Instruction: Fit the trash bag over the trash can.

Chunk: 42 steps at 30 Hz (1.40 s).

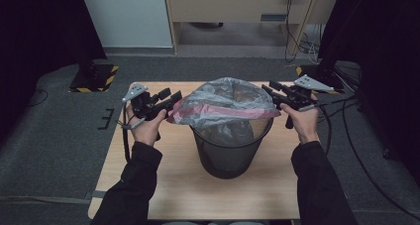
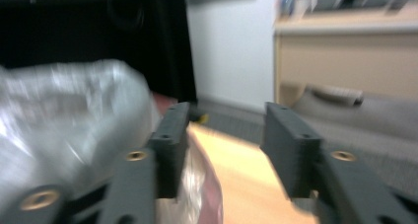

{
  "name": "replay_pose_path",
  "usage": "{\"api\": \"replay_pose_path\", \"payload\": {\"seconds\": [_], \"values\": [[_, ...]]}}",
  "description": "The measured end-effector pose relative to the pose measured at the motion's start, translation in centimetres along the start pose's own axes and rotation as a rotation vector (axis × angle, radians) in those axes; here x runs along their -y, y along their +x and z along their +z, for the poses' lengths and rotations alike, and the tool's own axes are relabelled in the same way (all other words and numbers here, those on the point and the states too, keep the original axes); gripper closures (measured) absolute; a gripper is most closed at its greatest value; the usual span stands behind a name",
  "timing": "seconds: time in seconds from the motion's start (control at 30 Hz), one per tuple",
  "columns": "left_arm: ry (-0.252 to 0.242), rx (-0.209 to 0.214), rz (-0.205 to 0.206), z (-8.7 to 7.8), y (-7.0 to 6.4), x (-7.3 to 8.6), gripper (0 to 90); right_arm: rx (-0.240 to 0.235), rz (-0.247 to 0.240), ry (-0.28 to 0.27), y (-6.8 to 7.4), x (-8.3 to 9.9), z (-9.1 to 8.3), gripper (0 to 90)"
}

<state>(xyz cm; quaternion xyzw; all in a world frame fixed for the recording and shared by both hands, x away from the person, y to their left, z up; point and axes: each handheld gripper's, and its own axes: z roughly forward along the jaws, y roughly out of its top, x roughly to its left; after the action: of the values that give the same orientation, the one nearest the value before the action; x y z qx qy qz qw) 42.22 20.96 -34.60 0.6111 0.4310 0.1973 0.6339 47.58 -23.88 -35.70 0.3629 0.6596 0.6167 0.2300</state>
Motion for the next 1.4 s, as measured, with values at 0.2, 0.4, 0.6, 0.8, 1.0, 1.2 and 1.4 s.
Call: {"api": "replay_pose_path", "payload": {"seconds": [0.2, 0.4, 0.6, 0.8, 1.0, 1.2, 1.4], "values": [[0.015, 0.118, 0.017, -1.7, -2.1, -0.4, 38.9, 0.004, 0.0, -0.157, 1.2, -2.2, -3.5, 42.4], [0.064, 0.186, 0.004, -2.4, -3.5, 1.3, 40.0, -0.104, 0.001, -0.144, 4.1, -1.9, -5.9, 39.4], [0.052, 0.216, -0.014, -3.9, -4.0, 2.2, 42.2, -0.157, -0.016, -0.084, 5.9, 0.2, -7.3, 41.0], [0.072, 0.256, -0.014, -4.8, -4.6, 2.8, 46.1, -0.167, 0.006, -0.086, 6.2, 1.5, -8.0, 47.6], [0.085, 0.266, -0.003, -5.5, -5.0, 3.2, 52.9, -0.172, 0.0, -0.095, 6.3, 1.5, -8.9, 51.5], [0.096, 0.271, 0.026, -5.7, -6.0, 3.8, 53.5, -0.191, 0.011, -0.121, 6.2, 2.1, -9.6, 64.7], [0.087, 0.27, 0.048, -5.7, -6.5, 4.0, 62.8, -0.179, -0.007, -0.131, 6.5, 2.0, -9.7, 81.0]]}}
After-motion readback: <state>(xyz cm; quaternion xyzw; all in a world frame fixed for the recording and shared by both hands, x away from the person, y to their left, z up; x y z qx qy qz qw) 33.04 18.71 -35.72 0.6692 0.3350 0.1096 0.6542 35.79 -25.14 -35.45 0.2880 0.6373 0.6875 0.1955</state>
